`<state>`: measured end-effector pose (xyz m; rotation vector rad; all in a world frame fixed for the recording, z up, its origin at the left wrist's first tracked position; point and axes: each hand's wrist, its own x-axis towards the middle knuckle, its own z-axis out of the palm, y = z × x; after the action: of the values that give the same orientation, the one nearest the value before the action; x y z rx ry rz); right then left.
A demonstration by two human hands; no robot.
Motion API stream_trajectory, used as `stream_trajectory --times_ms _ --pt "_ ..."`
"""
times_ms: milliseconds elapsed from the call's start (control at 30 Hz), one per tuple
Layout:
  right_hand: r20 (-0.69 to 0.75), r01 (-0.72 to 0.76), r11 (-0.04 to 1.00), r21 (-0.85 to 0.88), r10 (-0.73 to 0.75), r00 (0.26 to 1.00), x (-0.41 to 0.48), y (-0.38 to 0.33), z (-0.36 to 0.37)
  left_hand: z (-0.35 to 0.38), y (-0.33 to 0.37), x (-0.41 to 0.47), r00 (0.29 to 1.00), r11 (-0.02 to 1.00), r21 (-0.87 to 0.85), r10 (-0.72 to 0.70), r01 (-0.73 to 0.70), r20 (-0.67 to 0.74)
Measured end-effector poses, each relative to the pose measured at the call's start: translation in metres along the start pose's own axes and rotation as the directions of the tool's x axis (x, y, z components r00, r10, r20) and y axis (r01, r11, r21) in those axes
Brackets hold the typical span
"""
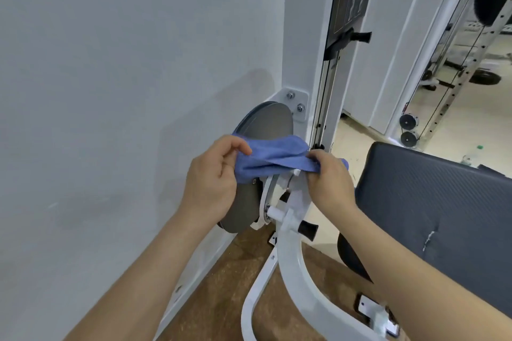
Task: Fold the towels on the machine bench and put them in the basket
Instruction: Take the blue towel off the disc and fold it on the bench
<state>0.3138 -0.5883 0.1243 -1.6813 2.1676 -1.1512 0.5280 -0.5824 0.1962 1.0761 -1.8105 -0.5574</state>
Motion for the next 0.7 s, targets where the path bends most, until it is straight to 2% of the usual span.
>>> stream_trajectory --times_ms 67,100,133,200,233,267,367,433,500,567,633,667,700 --pt "0.090 -0.072 0.981 0.181 0.056 0.994 -0.013 -0.003 -0.028 -0.012 0.020 -0.014 0.991 0.997 -0.032 -0.061 0.065 0.116" --pt "0.158 -0.095 0.962 0.255 0.056 0.986 -0.020 -0.004 -0.045 -0.020 0.028 -0.020 0.970 0.994 -0.006 -0.103 0.107 0.221" --pt "0.237 -0.117 0.941 0.316 0.041 0.971 -0.027 -0.005 -0.064 -0.027 0.034 -0.024 0.920 0.989 0.039 -0.150 0.145 0.361" --pt "0.414 -0.195 0.892 0.409 0.009 0.910 -0.042 -0.009 -0.101 -0.043 0.045 -0.036 0.739 0.973 0.126 -0.230 0.196 0.633" --pt "0.496 -0.243 0.867 0.436 -0.006 0.868 -0.049 -0.009 -0.118 -0.049 0.051 -0.044 0.665 0.966 0.133 -0.250 0.222 0.704" --pt "0.569 -0.295 0.839 0.457 -0.021 0.822 -0.056 -0.010 -0.135 -0.053 0.061 -0.053 0.639 0.957 0.124 -0.269 0.263 0.721" --pt "0.718 -0.443 0.743 0.502 -0.072 0.692 -0.081 -0.006 -0.181 -0.054 0.087 -0.085 0.697 0.890 -0.047 -0.321 0.453 0.641" --pt "0.757 -0.458 0.732 0.505 -0.120 0.642 -0.102 -0.004 -0.211 -0.051 0.100 -0.105 0.710 0.859 -0.116 -0.328 0.498 0.623" --pt "0.748 -0.455 0.716 0.529 -0.140 0.649 -0.126 0.001 -0.239 -0.046 0.110 -0.128 0.679 0.889 -0.068 -0.294 0.453 0.673" --pt "0.695 -0.464 0.680 0.568 -0.094 0.713 -0.148 0.015 -0.262 -0.036 0.120 -0.151 0.611 0.924 0.034 -0.279 0.381 0.741" --pt "0.688 -0.497 0.652 0.572 -0.052 0.724 -0.174 0.036 -0.284 -0.021 0.131 -0.177 0.551 0.939 0.163 -0.312 0.302 0.774" --pt "0.696 -0.505 0.662 0.554 -0.036 0.717 -0.187 0.048 -0.295 -0.012 0.133 -0.188 0.562 0.939 0.262 -0.343 0.223 0.753" --pt "0.705 -0.491 0.707 0.509 -0.014 0.709 -0.200 0.062 -0.305 -0.001 0.134 -0.198 0.607 0.919 0.378 -0.364 0.112 0.706"
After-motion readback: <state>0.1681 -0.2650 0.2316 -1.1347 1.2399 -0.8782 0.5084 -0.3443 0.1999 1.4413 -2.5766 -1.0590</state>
